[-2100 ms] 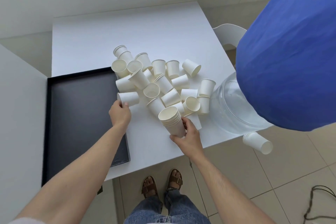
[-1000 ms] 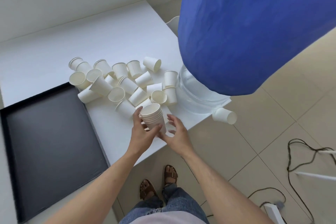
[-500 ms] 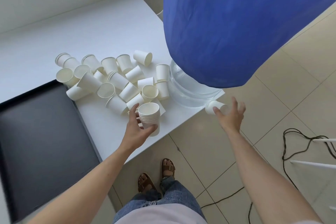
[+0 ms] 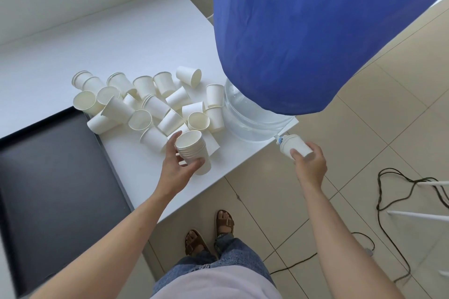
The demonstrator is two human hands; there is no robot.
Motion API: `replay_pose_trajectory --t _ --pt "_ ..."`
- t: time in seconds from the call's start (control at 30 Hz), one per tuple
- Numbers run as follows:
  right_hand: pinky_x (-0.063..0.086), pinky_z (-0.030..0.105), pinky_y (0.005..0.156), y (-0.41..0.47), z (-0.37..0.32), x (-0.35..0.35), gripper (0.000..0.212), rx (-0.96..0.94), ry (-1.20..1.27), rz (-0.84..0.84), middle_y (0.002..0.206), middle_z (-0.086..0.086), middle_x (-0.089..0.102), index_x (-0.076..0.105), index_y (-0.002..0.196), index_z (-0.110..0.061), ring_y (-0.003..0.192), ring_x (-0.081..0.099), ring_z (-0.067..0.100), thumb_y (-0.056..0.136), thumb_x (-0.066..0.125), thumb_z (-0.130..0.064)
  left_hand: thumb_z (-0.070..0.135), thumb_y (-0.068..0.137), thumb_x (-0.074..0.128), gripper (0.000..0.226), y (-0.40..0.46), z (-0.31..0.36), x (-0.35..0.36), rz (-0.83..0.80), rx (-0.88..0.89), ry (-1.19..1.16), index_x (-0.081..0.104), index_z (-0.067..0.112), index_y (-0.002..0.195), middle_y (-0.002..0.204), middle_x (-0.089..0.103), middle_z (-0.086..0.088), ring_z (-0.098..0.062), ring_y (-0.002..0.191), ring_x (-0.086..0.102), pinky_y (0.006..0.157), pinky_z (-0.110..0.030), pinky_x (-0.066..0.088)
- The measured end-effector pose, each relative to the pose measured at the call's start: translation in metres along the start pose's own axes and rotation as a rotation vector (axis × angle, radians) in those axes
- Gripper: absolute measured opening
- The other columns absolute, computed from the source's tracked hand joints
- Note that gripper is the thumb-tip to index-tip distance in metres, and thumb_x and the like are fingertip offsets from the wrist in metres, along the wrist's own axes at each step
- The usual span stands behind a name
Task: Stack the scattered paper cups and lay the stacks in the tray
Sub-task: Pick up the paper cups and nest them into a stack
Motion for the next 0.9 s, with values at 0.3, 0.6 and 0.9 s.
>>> replay_pose_trajectory --t 0.3,0.6,0.9 --pt "0.06 0.037 0.065 -0.097 0.054 0.064 0.027 0.442 0.698 -0.363 0.113 0.019 0.058 0.057 0.112 -0.012 0.092 0.062 0.033 0.089 0.058 0.002 0.035 0.061 0.084 0.065 -0.002 -0.011 -0.005 0.1 -0.136 -0.323 0.047 0.04 0.114 0.122 0.059 -0.007 -0.019 0.102 0.066 0.085 -0.043 0.058" --pt "0.059 0.04 0.075 -0.174 0.004 0.148 0.057 0.454 0.706 -0.761 0.117 0.019 0.056 0.052 0.127 -0.007 0.1 0.062 0.032 0.073 0.068 -0.013 0.028 0.066 0.083 0.062 -0.017 -0.008 0.0 0.065 -0.152 -0.393 0.045 0.03 0.116 0.114 0.064 -0.005 -0.018 0.102 0.066 0.084 -0.036 0.056" --pt "0.057 0.046 0.089 -0.208 -0.017 0.191 0.054 0.482 0.808 -0.898 0.117 0.02 0.064 0.051 0.131 -0.008 0.104 0.066 0.032 0.08 0.068 -0.015 0.03 0.079 0.073 0.051 -0.041 -0.004 -0.001 0.003 -0.144 -0.407 0.046 0.038 0.122 0.127 0.059 -0.004 -0.016 0.111 0.064 0.079 -0.034 0.056"
Point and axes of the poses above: each hand's wrist, its own y-axis towards the middle knuckle, its own x-axis out of the palm, z = x × y, the point moved 10 cm from there along y, towards the middle knuckle
